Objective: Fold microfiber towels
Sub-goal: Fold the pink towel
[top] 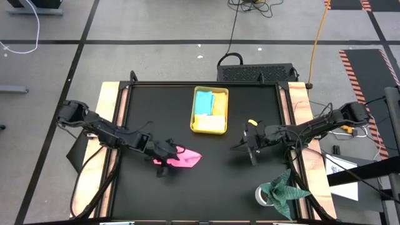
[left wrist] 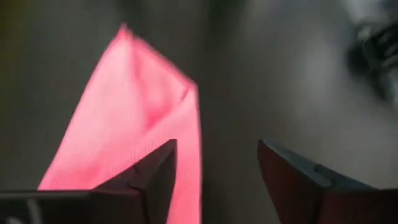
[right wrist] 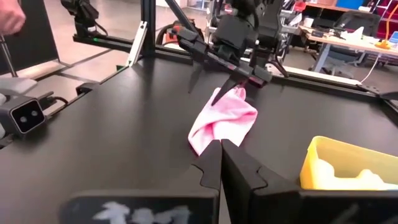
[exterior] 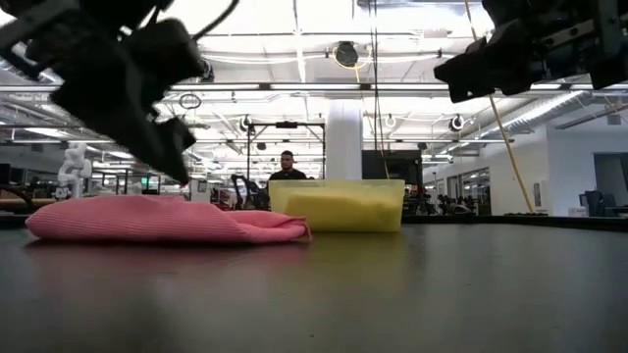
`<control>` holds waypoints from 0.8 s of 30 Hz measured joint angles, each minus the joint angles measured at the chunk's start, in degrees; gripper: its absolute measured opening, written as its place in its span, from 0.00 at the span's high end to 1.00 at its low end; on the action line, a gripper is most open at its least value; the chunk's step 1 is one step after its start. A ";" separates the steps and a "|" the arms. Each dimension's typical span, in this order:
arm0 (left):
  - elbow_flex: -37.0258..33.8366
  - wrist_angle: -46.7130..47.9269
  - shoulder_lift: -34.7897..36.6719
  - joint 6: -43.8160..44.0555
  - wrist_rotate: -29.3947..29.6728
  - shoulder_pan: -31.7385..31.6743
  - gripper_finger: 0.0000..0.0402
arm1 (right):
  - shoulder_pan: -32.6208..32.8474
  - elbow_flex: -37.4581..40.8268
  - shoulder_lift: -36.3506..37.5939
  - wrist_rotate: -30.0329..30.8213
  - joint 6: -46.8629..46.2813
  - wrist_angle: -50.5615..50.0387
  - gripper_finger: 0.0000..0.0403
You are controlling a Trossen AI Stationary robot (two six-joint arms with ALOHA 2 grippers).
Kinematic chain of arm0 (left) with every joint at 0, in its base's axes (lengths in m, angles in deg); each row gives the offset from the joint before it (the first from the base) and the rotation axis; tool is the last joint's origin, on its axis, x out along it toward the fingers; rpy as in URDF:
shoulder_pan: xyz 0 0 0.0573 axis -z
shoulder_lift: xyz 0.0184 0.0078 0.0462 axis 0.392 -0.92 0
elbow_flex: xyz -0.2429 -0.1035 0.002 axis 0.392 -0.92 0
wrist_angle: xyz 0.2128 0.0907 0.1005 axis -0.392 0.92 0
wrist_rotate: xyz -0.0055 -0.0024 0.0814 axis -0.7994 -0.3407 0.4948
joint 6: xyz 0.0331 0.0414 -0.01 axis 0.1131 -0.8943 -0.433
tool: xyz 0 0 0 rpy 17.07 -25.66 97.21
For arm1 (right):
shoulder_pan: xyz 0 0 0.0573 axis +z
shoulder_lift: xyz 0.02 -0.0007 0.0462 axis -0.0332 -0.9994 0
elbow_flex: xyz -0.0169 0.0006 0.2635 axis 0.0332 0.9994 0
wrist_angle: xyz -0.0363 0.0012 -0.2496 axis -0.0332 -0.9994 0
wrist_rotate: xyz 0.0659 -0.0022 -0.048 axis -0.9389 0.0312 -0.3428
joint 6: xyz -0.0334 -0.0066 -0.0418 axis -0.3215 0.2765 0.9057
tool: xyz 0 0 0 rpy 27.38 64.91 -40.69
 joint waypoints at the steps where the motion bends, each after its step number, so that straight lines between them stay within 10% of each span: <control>1: 0.00 -2.11 0.00 -0.46 0.87 0.10 0.41 | 0.00 0.00 -0.21 0.02 0.01 0.23 1.00; 16: 10.44 -9.95 -16.88 -11.30 6.07 -6.44 0.54 | -0.13 0.00 -0.80 4.46 0.27 0.83 1.00; 24: 24.01 9.02 -26.44 -12.27 9.35 -7.53 0.69 | -0.13 0.00 -0.80 4.46 0.26 -0.64 1.00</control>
